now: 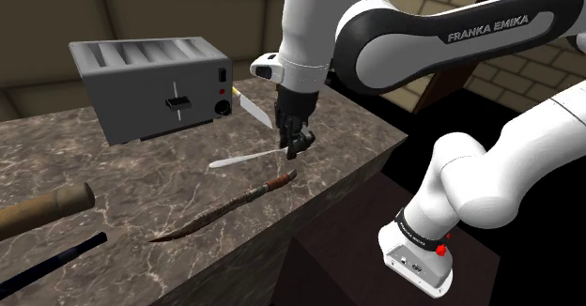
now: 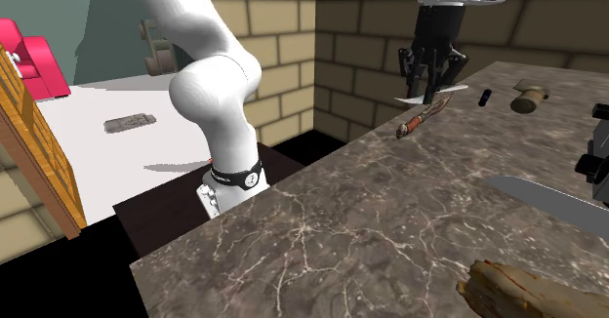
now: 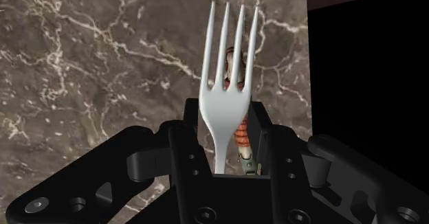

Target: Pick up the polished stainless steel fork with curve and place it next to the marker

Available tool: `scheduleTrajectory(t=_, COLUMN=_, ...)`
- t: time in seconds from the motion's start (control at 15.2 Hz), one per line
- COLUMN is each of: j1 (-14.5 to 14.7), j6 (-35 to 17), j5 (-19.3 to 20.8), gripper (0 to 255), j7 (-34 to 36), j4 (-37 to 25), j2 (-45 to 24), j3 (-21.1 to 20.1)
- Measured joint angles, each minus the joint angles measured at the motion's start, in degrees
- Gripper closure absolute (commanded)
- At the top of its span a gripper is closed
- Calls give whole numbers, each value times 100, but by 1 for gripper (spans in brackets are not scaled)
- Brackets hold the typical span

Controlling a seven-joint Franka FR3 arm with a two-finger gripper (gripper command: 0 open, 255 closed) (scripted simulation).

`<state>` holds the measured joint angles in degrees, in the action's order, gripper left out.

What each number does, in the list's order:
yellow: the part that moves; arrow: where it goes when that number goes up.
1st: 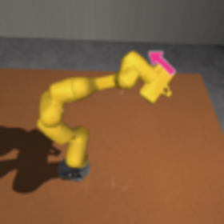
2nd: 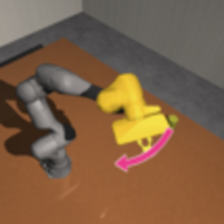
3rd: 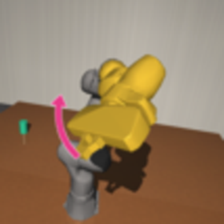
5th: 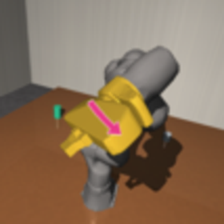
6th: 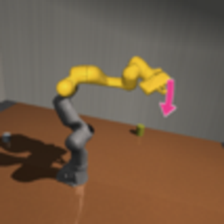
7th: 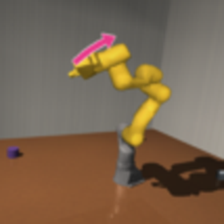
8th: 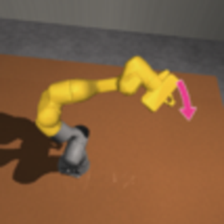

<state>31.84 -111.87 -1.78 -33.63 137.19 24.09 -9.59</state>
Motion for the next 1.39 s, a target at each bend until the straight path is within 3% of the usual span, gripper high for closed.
scheduleTrajectory(t=0.66, j1=376, j6=25, j5=80, gripper=255, j7=1392, j4=-1557, j2=-1563, j3=-921)
scheduleTrajectory(t=1.39, j1=1025, j6=573, j5=869, gripper=255, j7=2824, j4=-4046, j2=-3707, j3=-1483)
